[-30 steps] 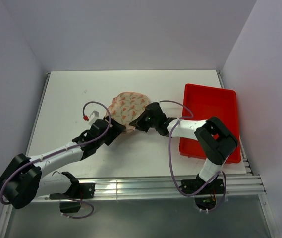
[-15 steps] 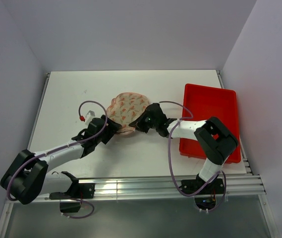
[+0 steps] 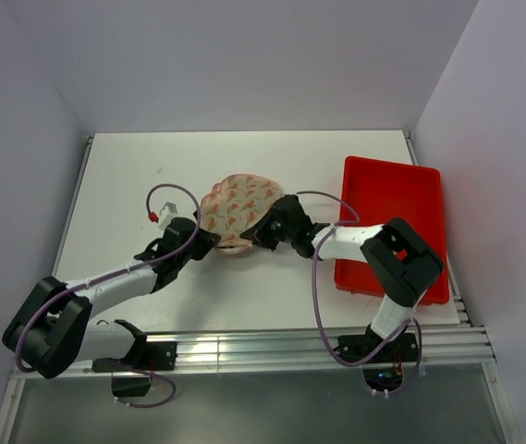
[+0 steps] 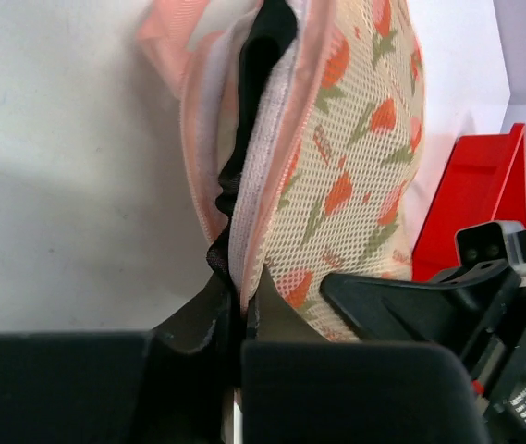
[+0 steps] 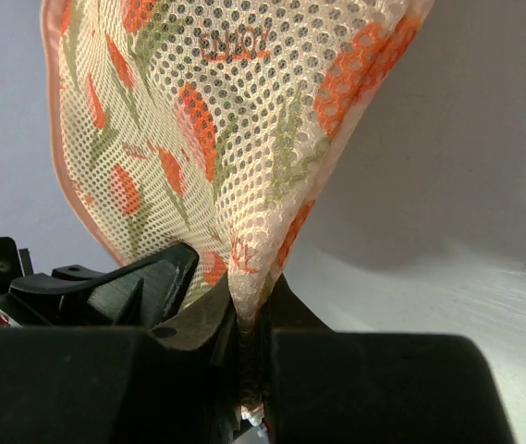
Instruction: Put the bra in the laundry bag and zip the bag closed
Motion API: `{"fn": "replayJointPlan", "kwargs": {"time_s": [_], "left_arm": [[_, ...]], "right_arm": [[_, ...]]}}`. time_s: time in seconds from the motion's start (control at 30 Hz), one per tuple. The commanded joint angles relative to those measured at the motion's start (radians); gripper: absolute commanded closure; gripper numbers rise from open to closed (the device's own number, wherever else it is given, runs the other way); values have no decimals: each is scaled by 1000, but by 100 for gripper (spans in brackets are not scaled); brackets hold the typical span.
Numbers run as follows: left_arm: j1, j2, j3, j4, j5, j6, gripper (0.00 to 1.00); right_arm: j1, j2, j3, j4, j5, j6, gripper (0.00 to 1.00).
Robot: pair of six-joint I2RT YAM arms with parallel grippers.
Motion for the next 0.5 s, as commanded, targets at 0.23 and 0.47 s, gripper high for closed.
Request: {"fn": "replayJointPlan", "kwargs": {"time_s": [0.23, 0.47], "left_arm": [[60, -47, 12, 7, 130, 159, 100], [100, -24, -1, 46, 264, 199, 100]], "right_arm": [[-19, 24, -15, 140, -60, -36, 64], [-56, 42, -28, 197, -82, -49, 50]]}}
